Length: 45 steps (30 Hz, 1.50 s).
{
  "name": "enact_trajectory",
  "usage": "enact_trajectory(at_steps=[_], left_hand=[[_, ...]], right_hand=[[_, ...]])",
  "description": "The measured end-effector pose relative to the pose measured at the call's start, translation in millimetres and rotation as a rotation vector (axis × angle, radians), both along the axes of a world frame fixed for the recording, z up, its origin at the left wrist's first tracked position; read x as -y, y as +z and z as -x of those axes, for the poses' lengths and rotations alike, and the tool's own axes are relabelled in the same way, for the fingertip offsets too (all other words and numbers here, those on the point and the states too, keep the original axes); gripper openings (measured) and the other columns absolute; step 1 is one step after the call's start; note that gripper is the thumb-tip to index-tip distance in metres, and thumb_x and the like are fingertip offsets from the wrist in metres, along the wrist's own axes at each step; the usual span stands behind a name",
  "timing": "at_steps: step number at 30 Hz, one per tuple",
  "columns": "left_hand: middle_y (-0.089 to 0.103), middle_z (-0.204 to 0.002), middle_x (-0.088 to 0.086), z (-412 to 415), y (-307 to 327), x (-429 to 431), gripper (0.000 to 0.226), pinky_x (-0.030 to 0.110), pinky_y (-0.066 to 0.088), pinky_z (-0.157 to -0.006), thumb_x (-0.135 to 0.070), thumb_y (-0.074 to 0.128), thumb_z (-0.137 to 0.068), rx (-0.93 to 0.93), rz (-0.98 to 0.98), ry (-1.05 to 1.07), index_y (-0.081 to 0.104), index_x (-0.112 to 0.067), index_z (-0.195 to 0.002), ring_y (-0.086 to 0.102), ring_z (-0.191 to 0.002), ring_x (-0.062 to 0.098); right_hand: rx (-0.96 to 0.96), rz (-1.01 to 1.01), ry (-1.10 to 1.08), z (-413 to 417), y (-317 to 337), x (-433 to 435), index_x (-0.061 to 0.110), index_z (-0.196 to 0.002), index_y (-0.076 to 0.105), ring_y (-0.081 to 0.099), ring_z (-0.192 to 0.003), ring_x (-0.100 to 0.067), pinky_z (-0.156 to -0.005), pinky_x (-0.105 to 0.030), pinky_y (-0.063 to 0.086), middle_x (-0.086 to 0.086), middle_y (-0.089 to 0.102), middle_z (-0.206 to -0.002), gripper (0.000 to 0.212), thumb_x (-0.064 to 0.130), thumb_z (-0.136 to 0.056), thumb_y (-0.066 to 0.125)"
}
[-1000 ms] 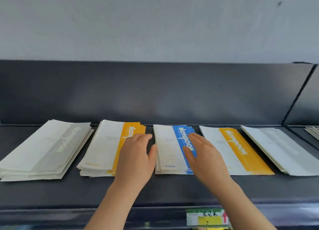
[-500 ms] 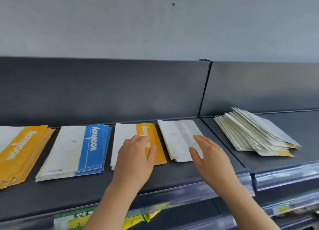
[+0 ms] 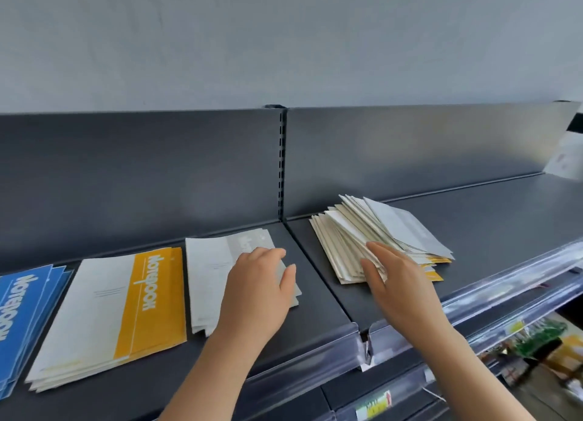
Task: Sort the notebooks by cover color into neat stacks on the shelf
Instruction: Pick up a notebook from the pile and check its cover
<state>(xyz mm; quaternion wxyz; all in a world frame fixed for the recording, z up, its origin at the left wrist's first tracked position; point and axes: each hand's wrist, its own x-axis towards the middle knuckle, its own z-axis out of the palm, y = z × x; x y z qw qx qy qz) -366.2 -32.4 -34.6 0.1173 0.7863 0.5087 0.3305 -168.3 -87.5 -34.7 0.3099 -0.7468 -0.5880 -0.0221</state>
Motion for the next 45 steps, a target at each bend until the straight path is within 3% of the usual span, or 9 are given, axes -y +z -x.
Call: enact_trajectory(at_steps=[4, 11, 16, 20, 23, 26, 34, 42, 45], left_hand=[[0.057, -0.125, -0.009, -38.0, 1.5, -18.0, 0.037, 0.023, 0.039, -0.098, -0.035, 0.047, -0.096, 0.054, 0.008, -0.081, 0.055, -0.021, -0.130, 0.048, -0.116, 0.010], [0.059, -0.099, -0.009, -106.2, 6.4, -34.2, 0.027, 0.024, 0.048, -0.080, -0.029, 0.050, -0.095, 0.129, 0.067, -0.162, 0.062, -0.018, -0.116, 0.054, -0.088, 0.006], [0.060, -0.081, -0.009, -156.4, 3.6, -40.7, 0.022, 0.030, 0.052, -0.076, -0.028, 0.051, -0.094, 0.159, 0.119, -0.128, 0.066, -0.018, -0.105, 0.055, -0.074, 0.005], [0.065, -0.073, 0.005, -190.0, 4.2, -46.4, 0.030, 0.042, 0.053, -0.069, -0.034, 0.051, -0.093, 0.184, 0.192, -0.042, 0.064, -0.008, -0.084, 0.057, -0.062, 0.018], [0.066, -0.069, -0.001, -205.1, 1.8, -51.4, 0.029, 0.033, 0.049, -0.060, -0.039, 0.059, -0.088, 0.216, 0.276, 0.042, 0.059, -0.012, -0.077, 0.059, -0.061, 0.017], [0.062, -0.060, 0.000, -210.5, -1.9, -52.1, 0.017, 0.027, 0.041, -0.048, -0.026, 0.061, -0.086, 0.237, 0.342, 0.108, 0.059, -0.010, -0.079, 0.046, -0.046, 0.010], [0.063, -0.092, 0.009, -212.3, -2.9, -40.9, 0.013, 0.026, 0.039, -0.049, -0.018, 0.047, -0.092, 0.430, 0.359, 0.297, 0.046, -0.013, -0.103, 0.051, -0.063, 0.015], [0.067, -0.091, -0.006, -215.3, -3.3, -35.2, 0.022, 0.032, 0.057, -0.065, -0.023, 0.069, -0.082, 0.472, 0.387, 0.317, 0.056, -0.016, -0.098, 0.065, -0.080, 0.009], [0.067, -0.091, -0.009, -214.7, -3.6, -31.7, 0.019, 0.026, 0.055, -0.063, -0.020, 0.070, -0.082, 0.476, 0.396, 0.296, 0.060, -0.017, -0.099, 0.064, -0.081, 0.006]], right_hand=[[-0.057, -0.025, -0.076, -38.8, -0.2, -5.2, 0.005, -0.113, 0.062, 0.057, -0.111, -0.026, -0.088, -0.032, 0.044, -0.005, 0.064, -0.117, 0.029, 0.023, -0.096, 0.047], [-0.063, 0.093, -0.166, -130.2, -8.1, -32.1, 0.008, -0.128, 0.055, 0.050, -0.121, -0.025, -0.096, -0.032, 0.039, -0.004, 0.054, -0.134, 0.039, 0.029, -0.097, 0.045], [-0.050, 0.281, -0.092, -178.2, -19.9, -56.9, 0.008, -0.077, 0.051, 0.053, -0.079, -0.030, -0.074, -0.034, 0.035, -0.002, 0.055, -0.078, 0.031, 0.030, -0.094, 0.036], [0.012, 0.268, 0.122, -190.2, -29.1, -60.1, 0.006, -0.100, 0.058, 0.055, -0.095, -0.022, -0.101, -0.029, 0.031, -0.004, 0.060, -0.100, 0.031, 0.028, -0.098, 0.037], [-0.007, 0.226, 0.264, -189.5, -24.5, -53.9, 0.003, -0.112, 0.057, 0.048, -0.109, -0.022, -0.092, -0.008, 0.020, -0.006, 0.057, -0.118, 0.033, 0.027, -0.099, 0.039], [-0.050, 0.182, 0.366, -198.9, -19.1, -51.5, 0.012, -0.117, 0.061, 0.047, -0.111, -0.017, -0.087, -0.010, 0.029, 0.003, 0.059, -0.121, 0.028, 0.024, -0.098, 0.042], [-0.094, 0.229, 0.286, -225.0, -29.2, -67.4, 0.008, -0.082, 0.049, 0.051, -0.076, -0.025, -0.088, -0.030, 0.036, -0.005, 0.056, -0.075, 0.021, 0.017, -0.097, 0.039], [-0.180, 0.166, 0.422, -219.1, -22.1, -59.8, 0.016, -0.119, 0.063, 0.046, -0.116, -0.004, -0.087, -0.002, 0.031, 0.014, 0.057, -0.122, 0.032, 0.013, -0.098, 0.039], [-0.206, 0.153, 0.324, -229.1, -27.4, -66.4, 0.004, -0.097, 0.064, 0.058, -0.095, -0.025, -0.077, -0.024, 0.046, -0.008, 0.066, -0.100, 0.023, 0.009, -0.095, 0.042]])
